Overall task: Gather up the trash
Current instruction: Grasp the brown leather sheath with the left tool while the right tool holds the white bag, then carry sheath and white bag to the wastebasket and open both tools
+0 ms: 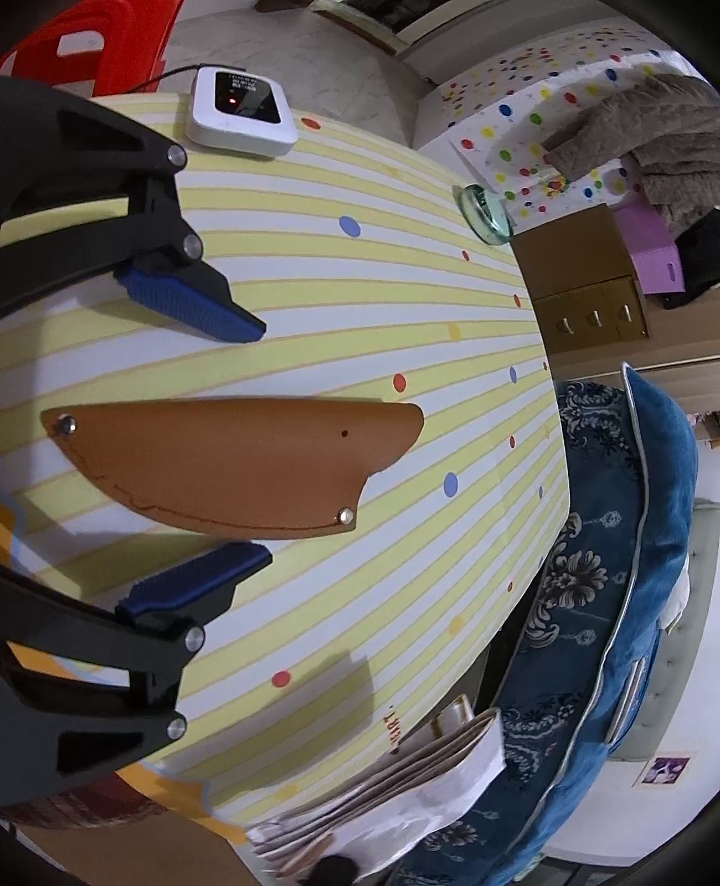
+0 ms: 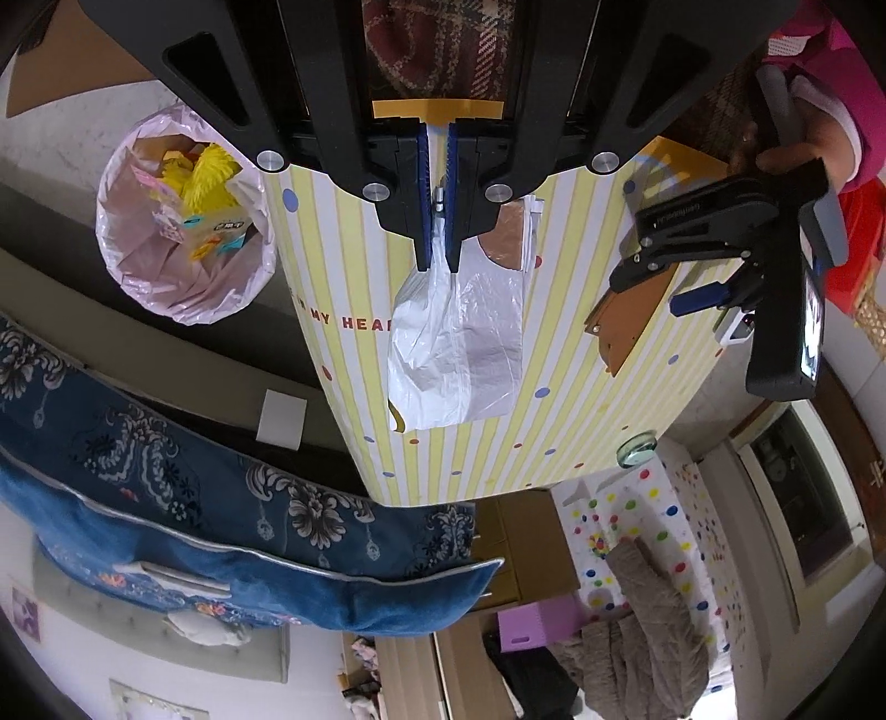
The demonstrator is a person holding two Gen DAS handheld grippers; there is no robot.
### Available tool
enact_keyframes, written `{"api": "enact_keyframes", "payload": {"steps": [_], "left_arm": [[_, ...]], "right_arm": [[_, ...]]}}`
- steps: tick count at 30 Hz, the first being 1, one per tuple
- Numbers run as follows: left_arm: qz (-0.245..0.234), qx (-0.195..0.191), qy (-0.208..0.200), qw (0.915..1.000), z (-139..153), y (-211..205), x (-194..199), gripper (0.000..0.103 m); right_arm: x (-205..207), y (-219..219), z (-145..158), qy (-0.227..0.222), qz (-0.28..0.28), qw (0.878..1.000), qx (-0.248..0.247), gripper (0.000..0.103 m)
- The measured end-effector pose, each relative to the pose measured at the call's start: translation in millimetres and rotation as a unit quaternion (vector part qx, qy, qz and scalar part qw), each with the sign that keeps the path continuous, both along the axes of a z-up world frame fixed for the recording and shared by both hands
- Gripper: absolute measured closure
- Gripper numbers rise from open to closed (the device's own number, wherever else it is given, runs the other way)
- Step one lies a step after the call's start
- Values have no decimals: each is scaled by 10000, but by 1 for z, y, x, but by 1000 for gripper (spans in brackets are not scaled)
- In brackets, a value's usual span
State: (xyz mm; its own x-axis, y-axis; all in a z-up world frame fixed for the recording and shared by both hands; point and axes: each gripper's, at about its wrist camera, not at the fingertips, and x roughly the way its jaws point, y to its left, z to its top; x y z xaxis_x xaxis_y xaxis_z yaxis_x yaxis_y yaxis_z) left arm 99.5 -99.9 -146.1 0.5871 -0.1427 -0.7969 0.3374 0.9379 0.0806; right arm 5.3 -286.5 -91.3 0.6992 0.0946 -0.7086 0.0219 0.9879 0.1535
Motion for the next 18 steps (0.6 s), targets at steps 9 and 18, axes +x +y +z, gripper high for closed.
{"api": "enact_keyframes", "payload": {"steps": [9,18], "left_arm": [[-319,-202,26,9993,1,-3,-8,53],[-766,-981,131,9921,37,-20,-38,53]], "right_arm": [[-1,-1,-5,68,-32,10000,42,99],[-11,-18,0,10,-256,9997,62,99]]}}
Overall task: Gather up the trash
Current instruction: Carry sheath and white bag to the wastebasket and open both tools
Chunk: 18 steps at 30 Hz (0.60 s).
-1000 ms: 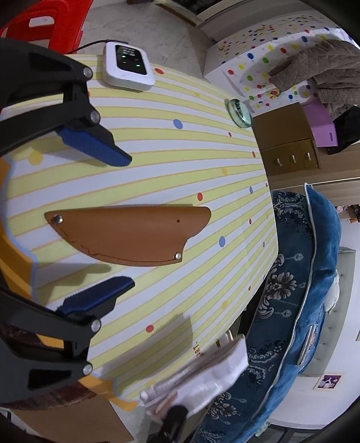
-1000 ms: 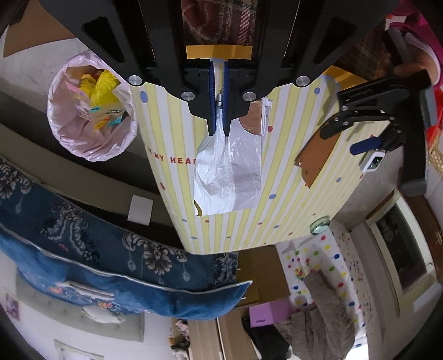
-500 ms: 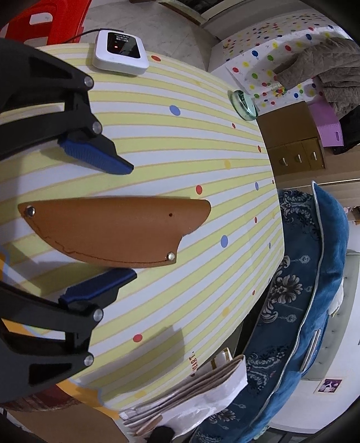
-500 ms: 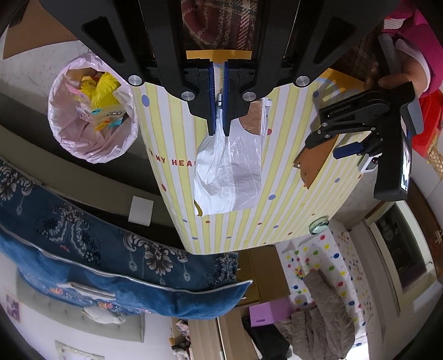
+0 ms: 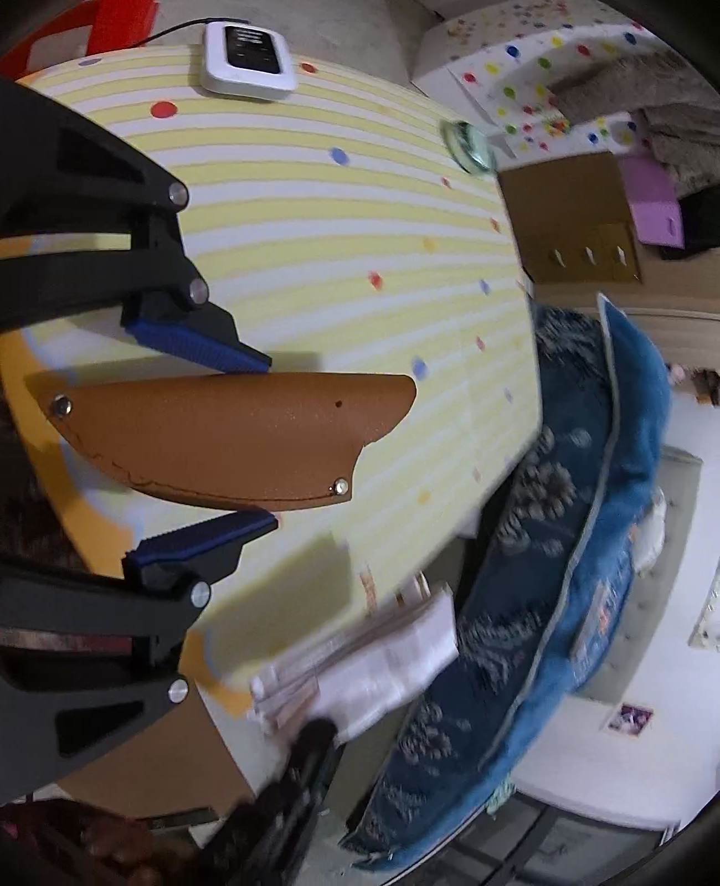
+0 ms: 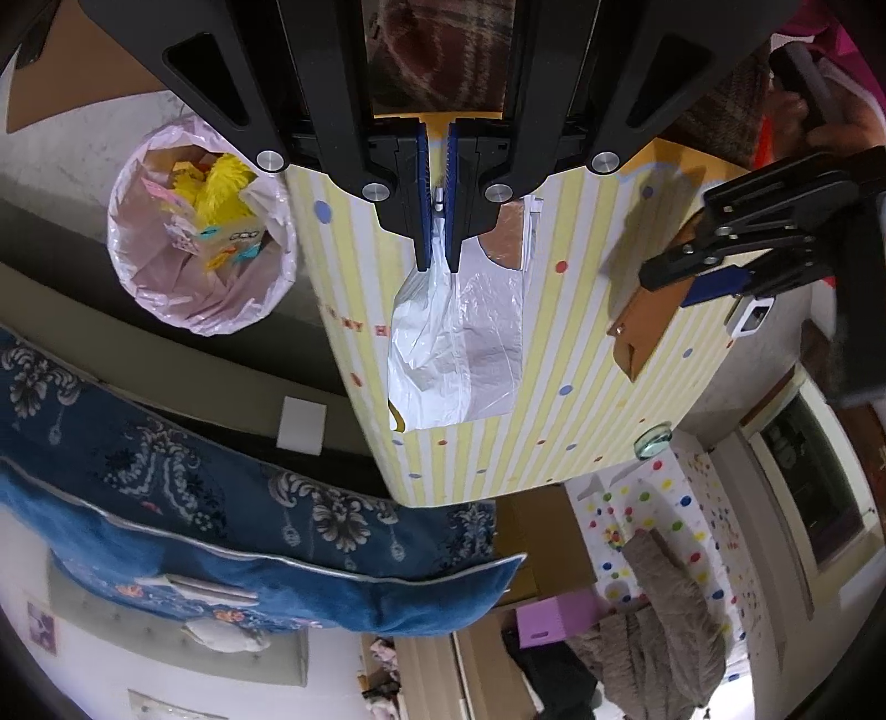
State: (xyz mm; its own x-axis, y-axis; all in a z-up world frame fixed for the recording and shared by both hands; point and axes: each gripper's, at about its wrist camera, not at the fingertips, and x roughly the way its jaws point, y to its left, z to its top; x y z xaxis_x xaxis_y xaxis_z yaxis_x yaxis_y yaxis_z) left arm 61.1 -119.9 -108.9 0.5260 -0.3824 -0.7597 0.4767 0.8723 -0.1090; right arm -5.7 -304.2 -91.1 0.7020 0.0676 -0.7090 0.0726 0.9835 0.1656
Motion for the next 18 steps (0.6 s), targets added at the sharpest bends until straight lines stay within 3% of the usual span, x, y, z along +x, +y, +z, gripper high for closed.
{"api": "enact_keyframes", "payload": {"steps": [5,18], "left_arm": [[-392,-55,-183,9990,14,-32,-15,53],[-1309,-21,-335,9908,11,-135,-25,53]], "right_arm": [[-12,-22,1,2,-268,9996,5,99],[-52,-101,-10,99,-1339,9909,-44,99]]}}
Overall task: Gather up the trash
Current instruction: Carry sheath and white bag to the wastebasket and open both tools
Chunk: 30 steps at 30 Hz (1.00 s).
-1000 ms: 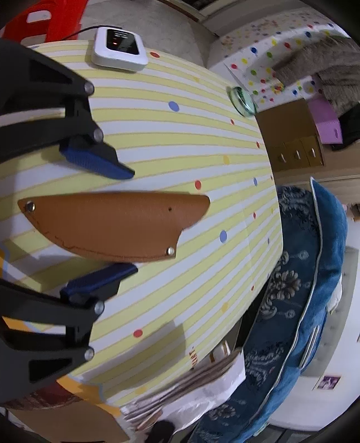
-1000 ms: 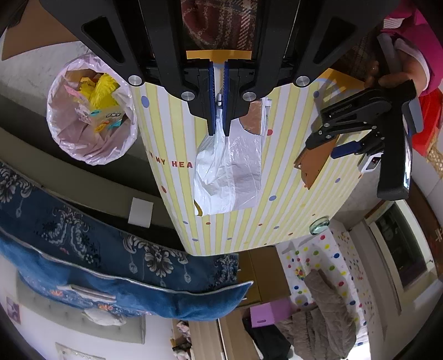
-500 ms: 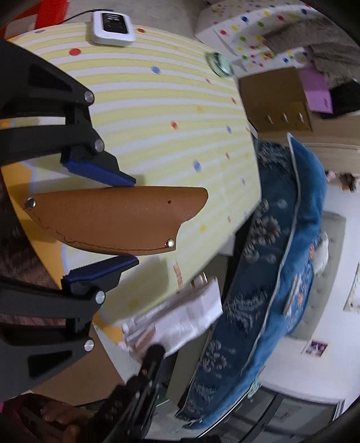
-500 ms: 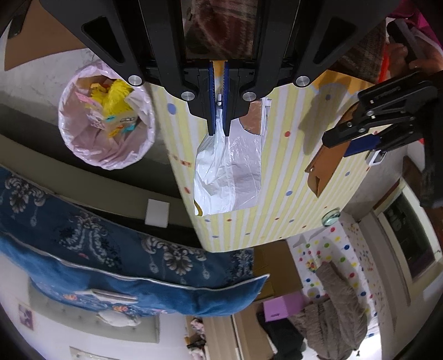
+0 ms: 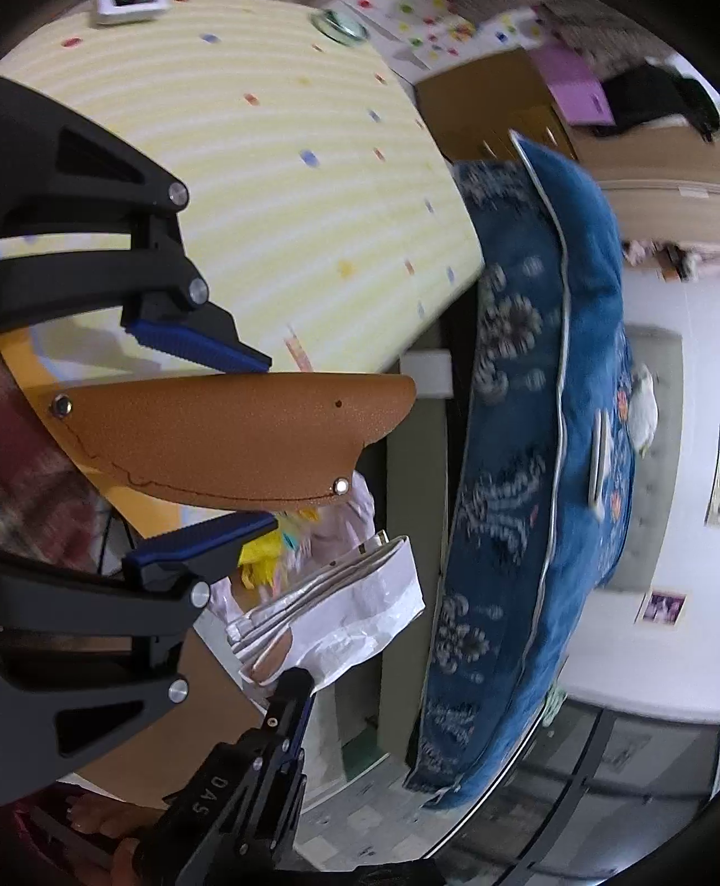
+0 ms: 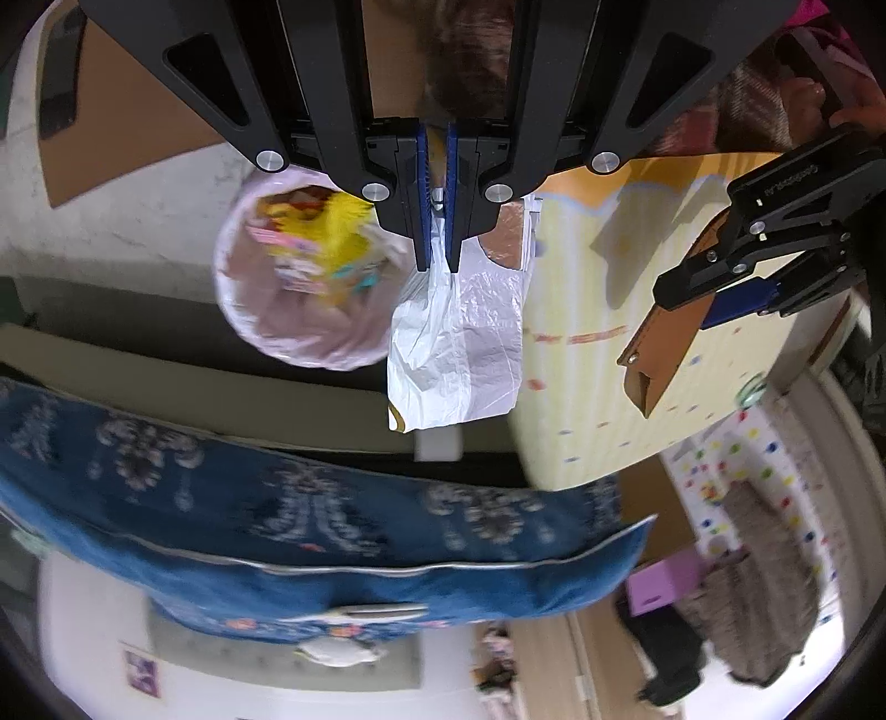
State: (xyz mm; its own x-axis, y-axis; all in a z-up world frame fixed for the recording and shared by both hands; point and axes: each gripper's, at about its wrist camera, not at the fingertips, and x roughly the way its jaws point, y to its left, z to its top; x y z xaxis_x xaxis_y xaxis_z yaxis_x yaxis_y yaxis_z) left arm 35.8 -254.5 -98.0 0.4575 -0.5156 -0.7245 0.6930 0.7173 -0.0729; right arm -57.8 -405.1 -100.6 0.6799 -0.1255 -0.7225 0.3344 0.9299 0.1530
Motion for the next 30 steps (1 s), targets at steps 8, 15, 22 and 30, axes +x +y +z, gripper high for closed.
{"api": "enact_keyframes", "payload": {"steps": [8,15,22,30], "left_arm": [[-589,57,36,9982,-10,-66,1,53],[-778,103,172,9968,-23,-109,16,53],[-880,-2,264,9958,-26,-141,36,52],[-410,93,291,9987,-31,-127,54,24]], "right_arm": [[-10,-50,-12,102,-594,9982,49,99],[1,-82,-27,237,-839,9961,122,99],[22,-108,-40,243,-956,9949,198,96],[22,-119,-65,461,-1125,9920,339,68]]}}
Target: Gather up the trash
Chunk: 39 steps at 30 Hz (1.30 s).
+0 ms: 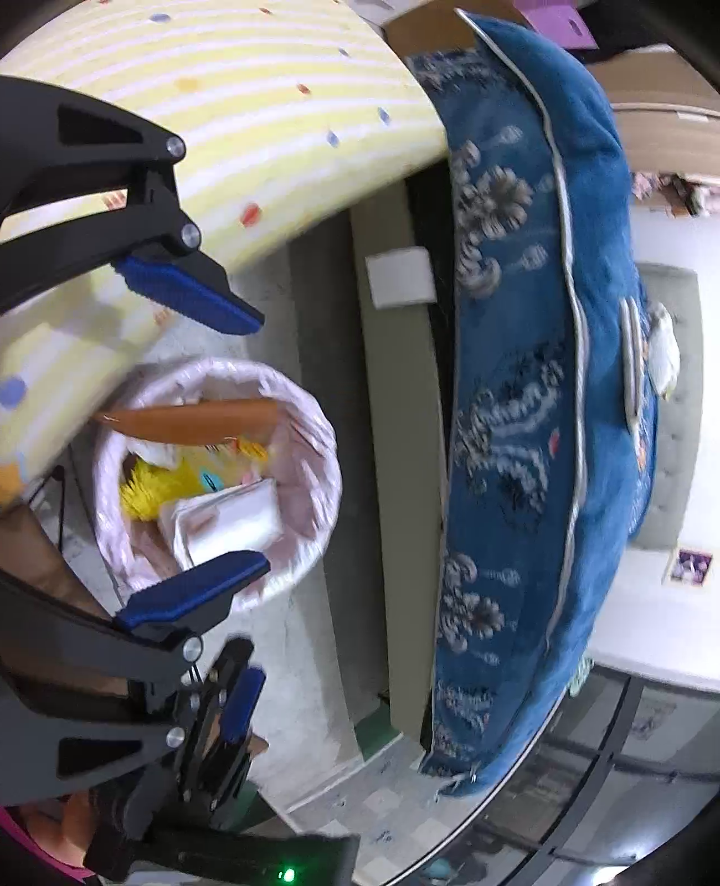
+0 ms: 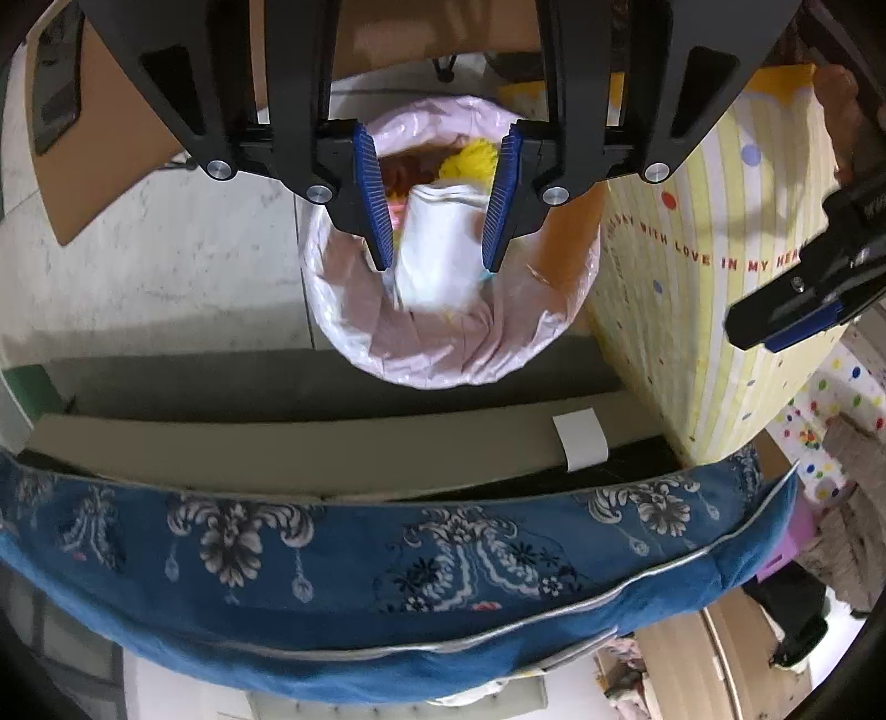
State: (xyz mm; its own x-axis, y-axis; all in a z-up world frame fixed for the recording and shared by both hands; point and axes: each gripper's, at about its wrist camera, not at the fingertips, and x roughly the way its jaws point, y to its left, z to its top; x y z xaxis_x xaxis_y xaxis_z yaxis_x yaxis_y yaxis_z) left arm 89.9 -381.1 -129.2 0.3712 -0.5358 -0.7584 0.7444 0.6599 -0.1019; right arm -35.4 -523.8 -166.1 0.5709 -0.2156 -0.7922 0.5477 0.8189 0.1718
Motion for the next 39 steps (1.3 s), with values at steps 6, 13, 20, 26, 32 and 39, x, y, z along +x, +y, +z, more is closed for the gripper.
{"api": "enact_keyframes", "payload": {"steps": [6,13,20,26,32,39], "left_arm": [[521,-1,-3,9986,11,52,-5,18],[766,61,-181,9969,37,95,-26,10],[1206,302,-478,9911,68,143,-41,7],[1621,315,-420,9854,87,200,-52,7],[2409,444,-466,9684,104,264,-67,7],[3225,652,-576,9426,121,329,-84,7]], "right_arm": [[-22,23,23,-84,96,9999,41,64],[-26,70,67,-298,522,9976,-345,33],[-32,119,117,-502,813,9909,-950,13],[-36,164,149,-782,1404,9839,-782,12],[-31,218,170,-914,2059,9709,-814,8],[-29,266,192,-1066,2527,9571,-935,8]]}}
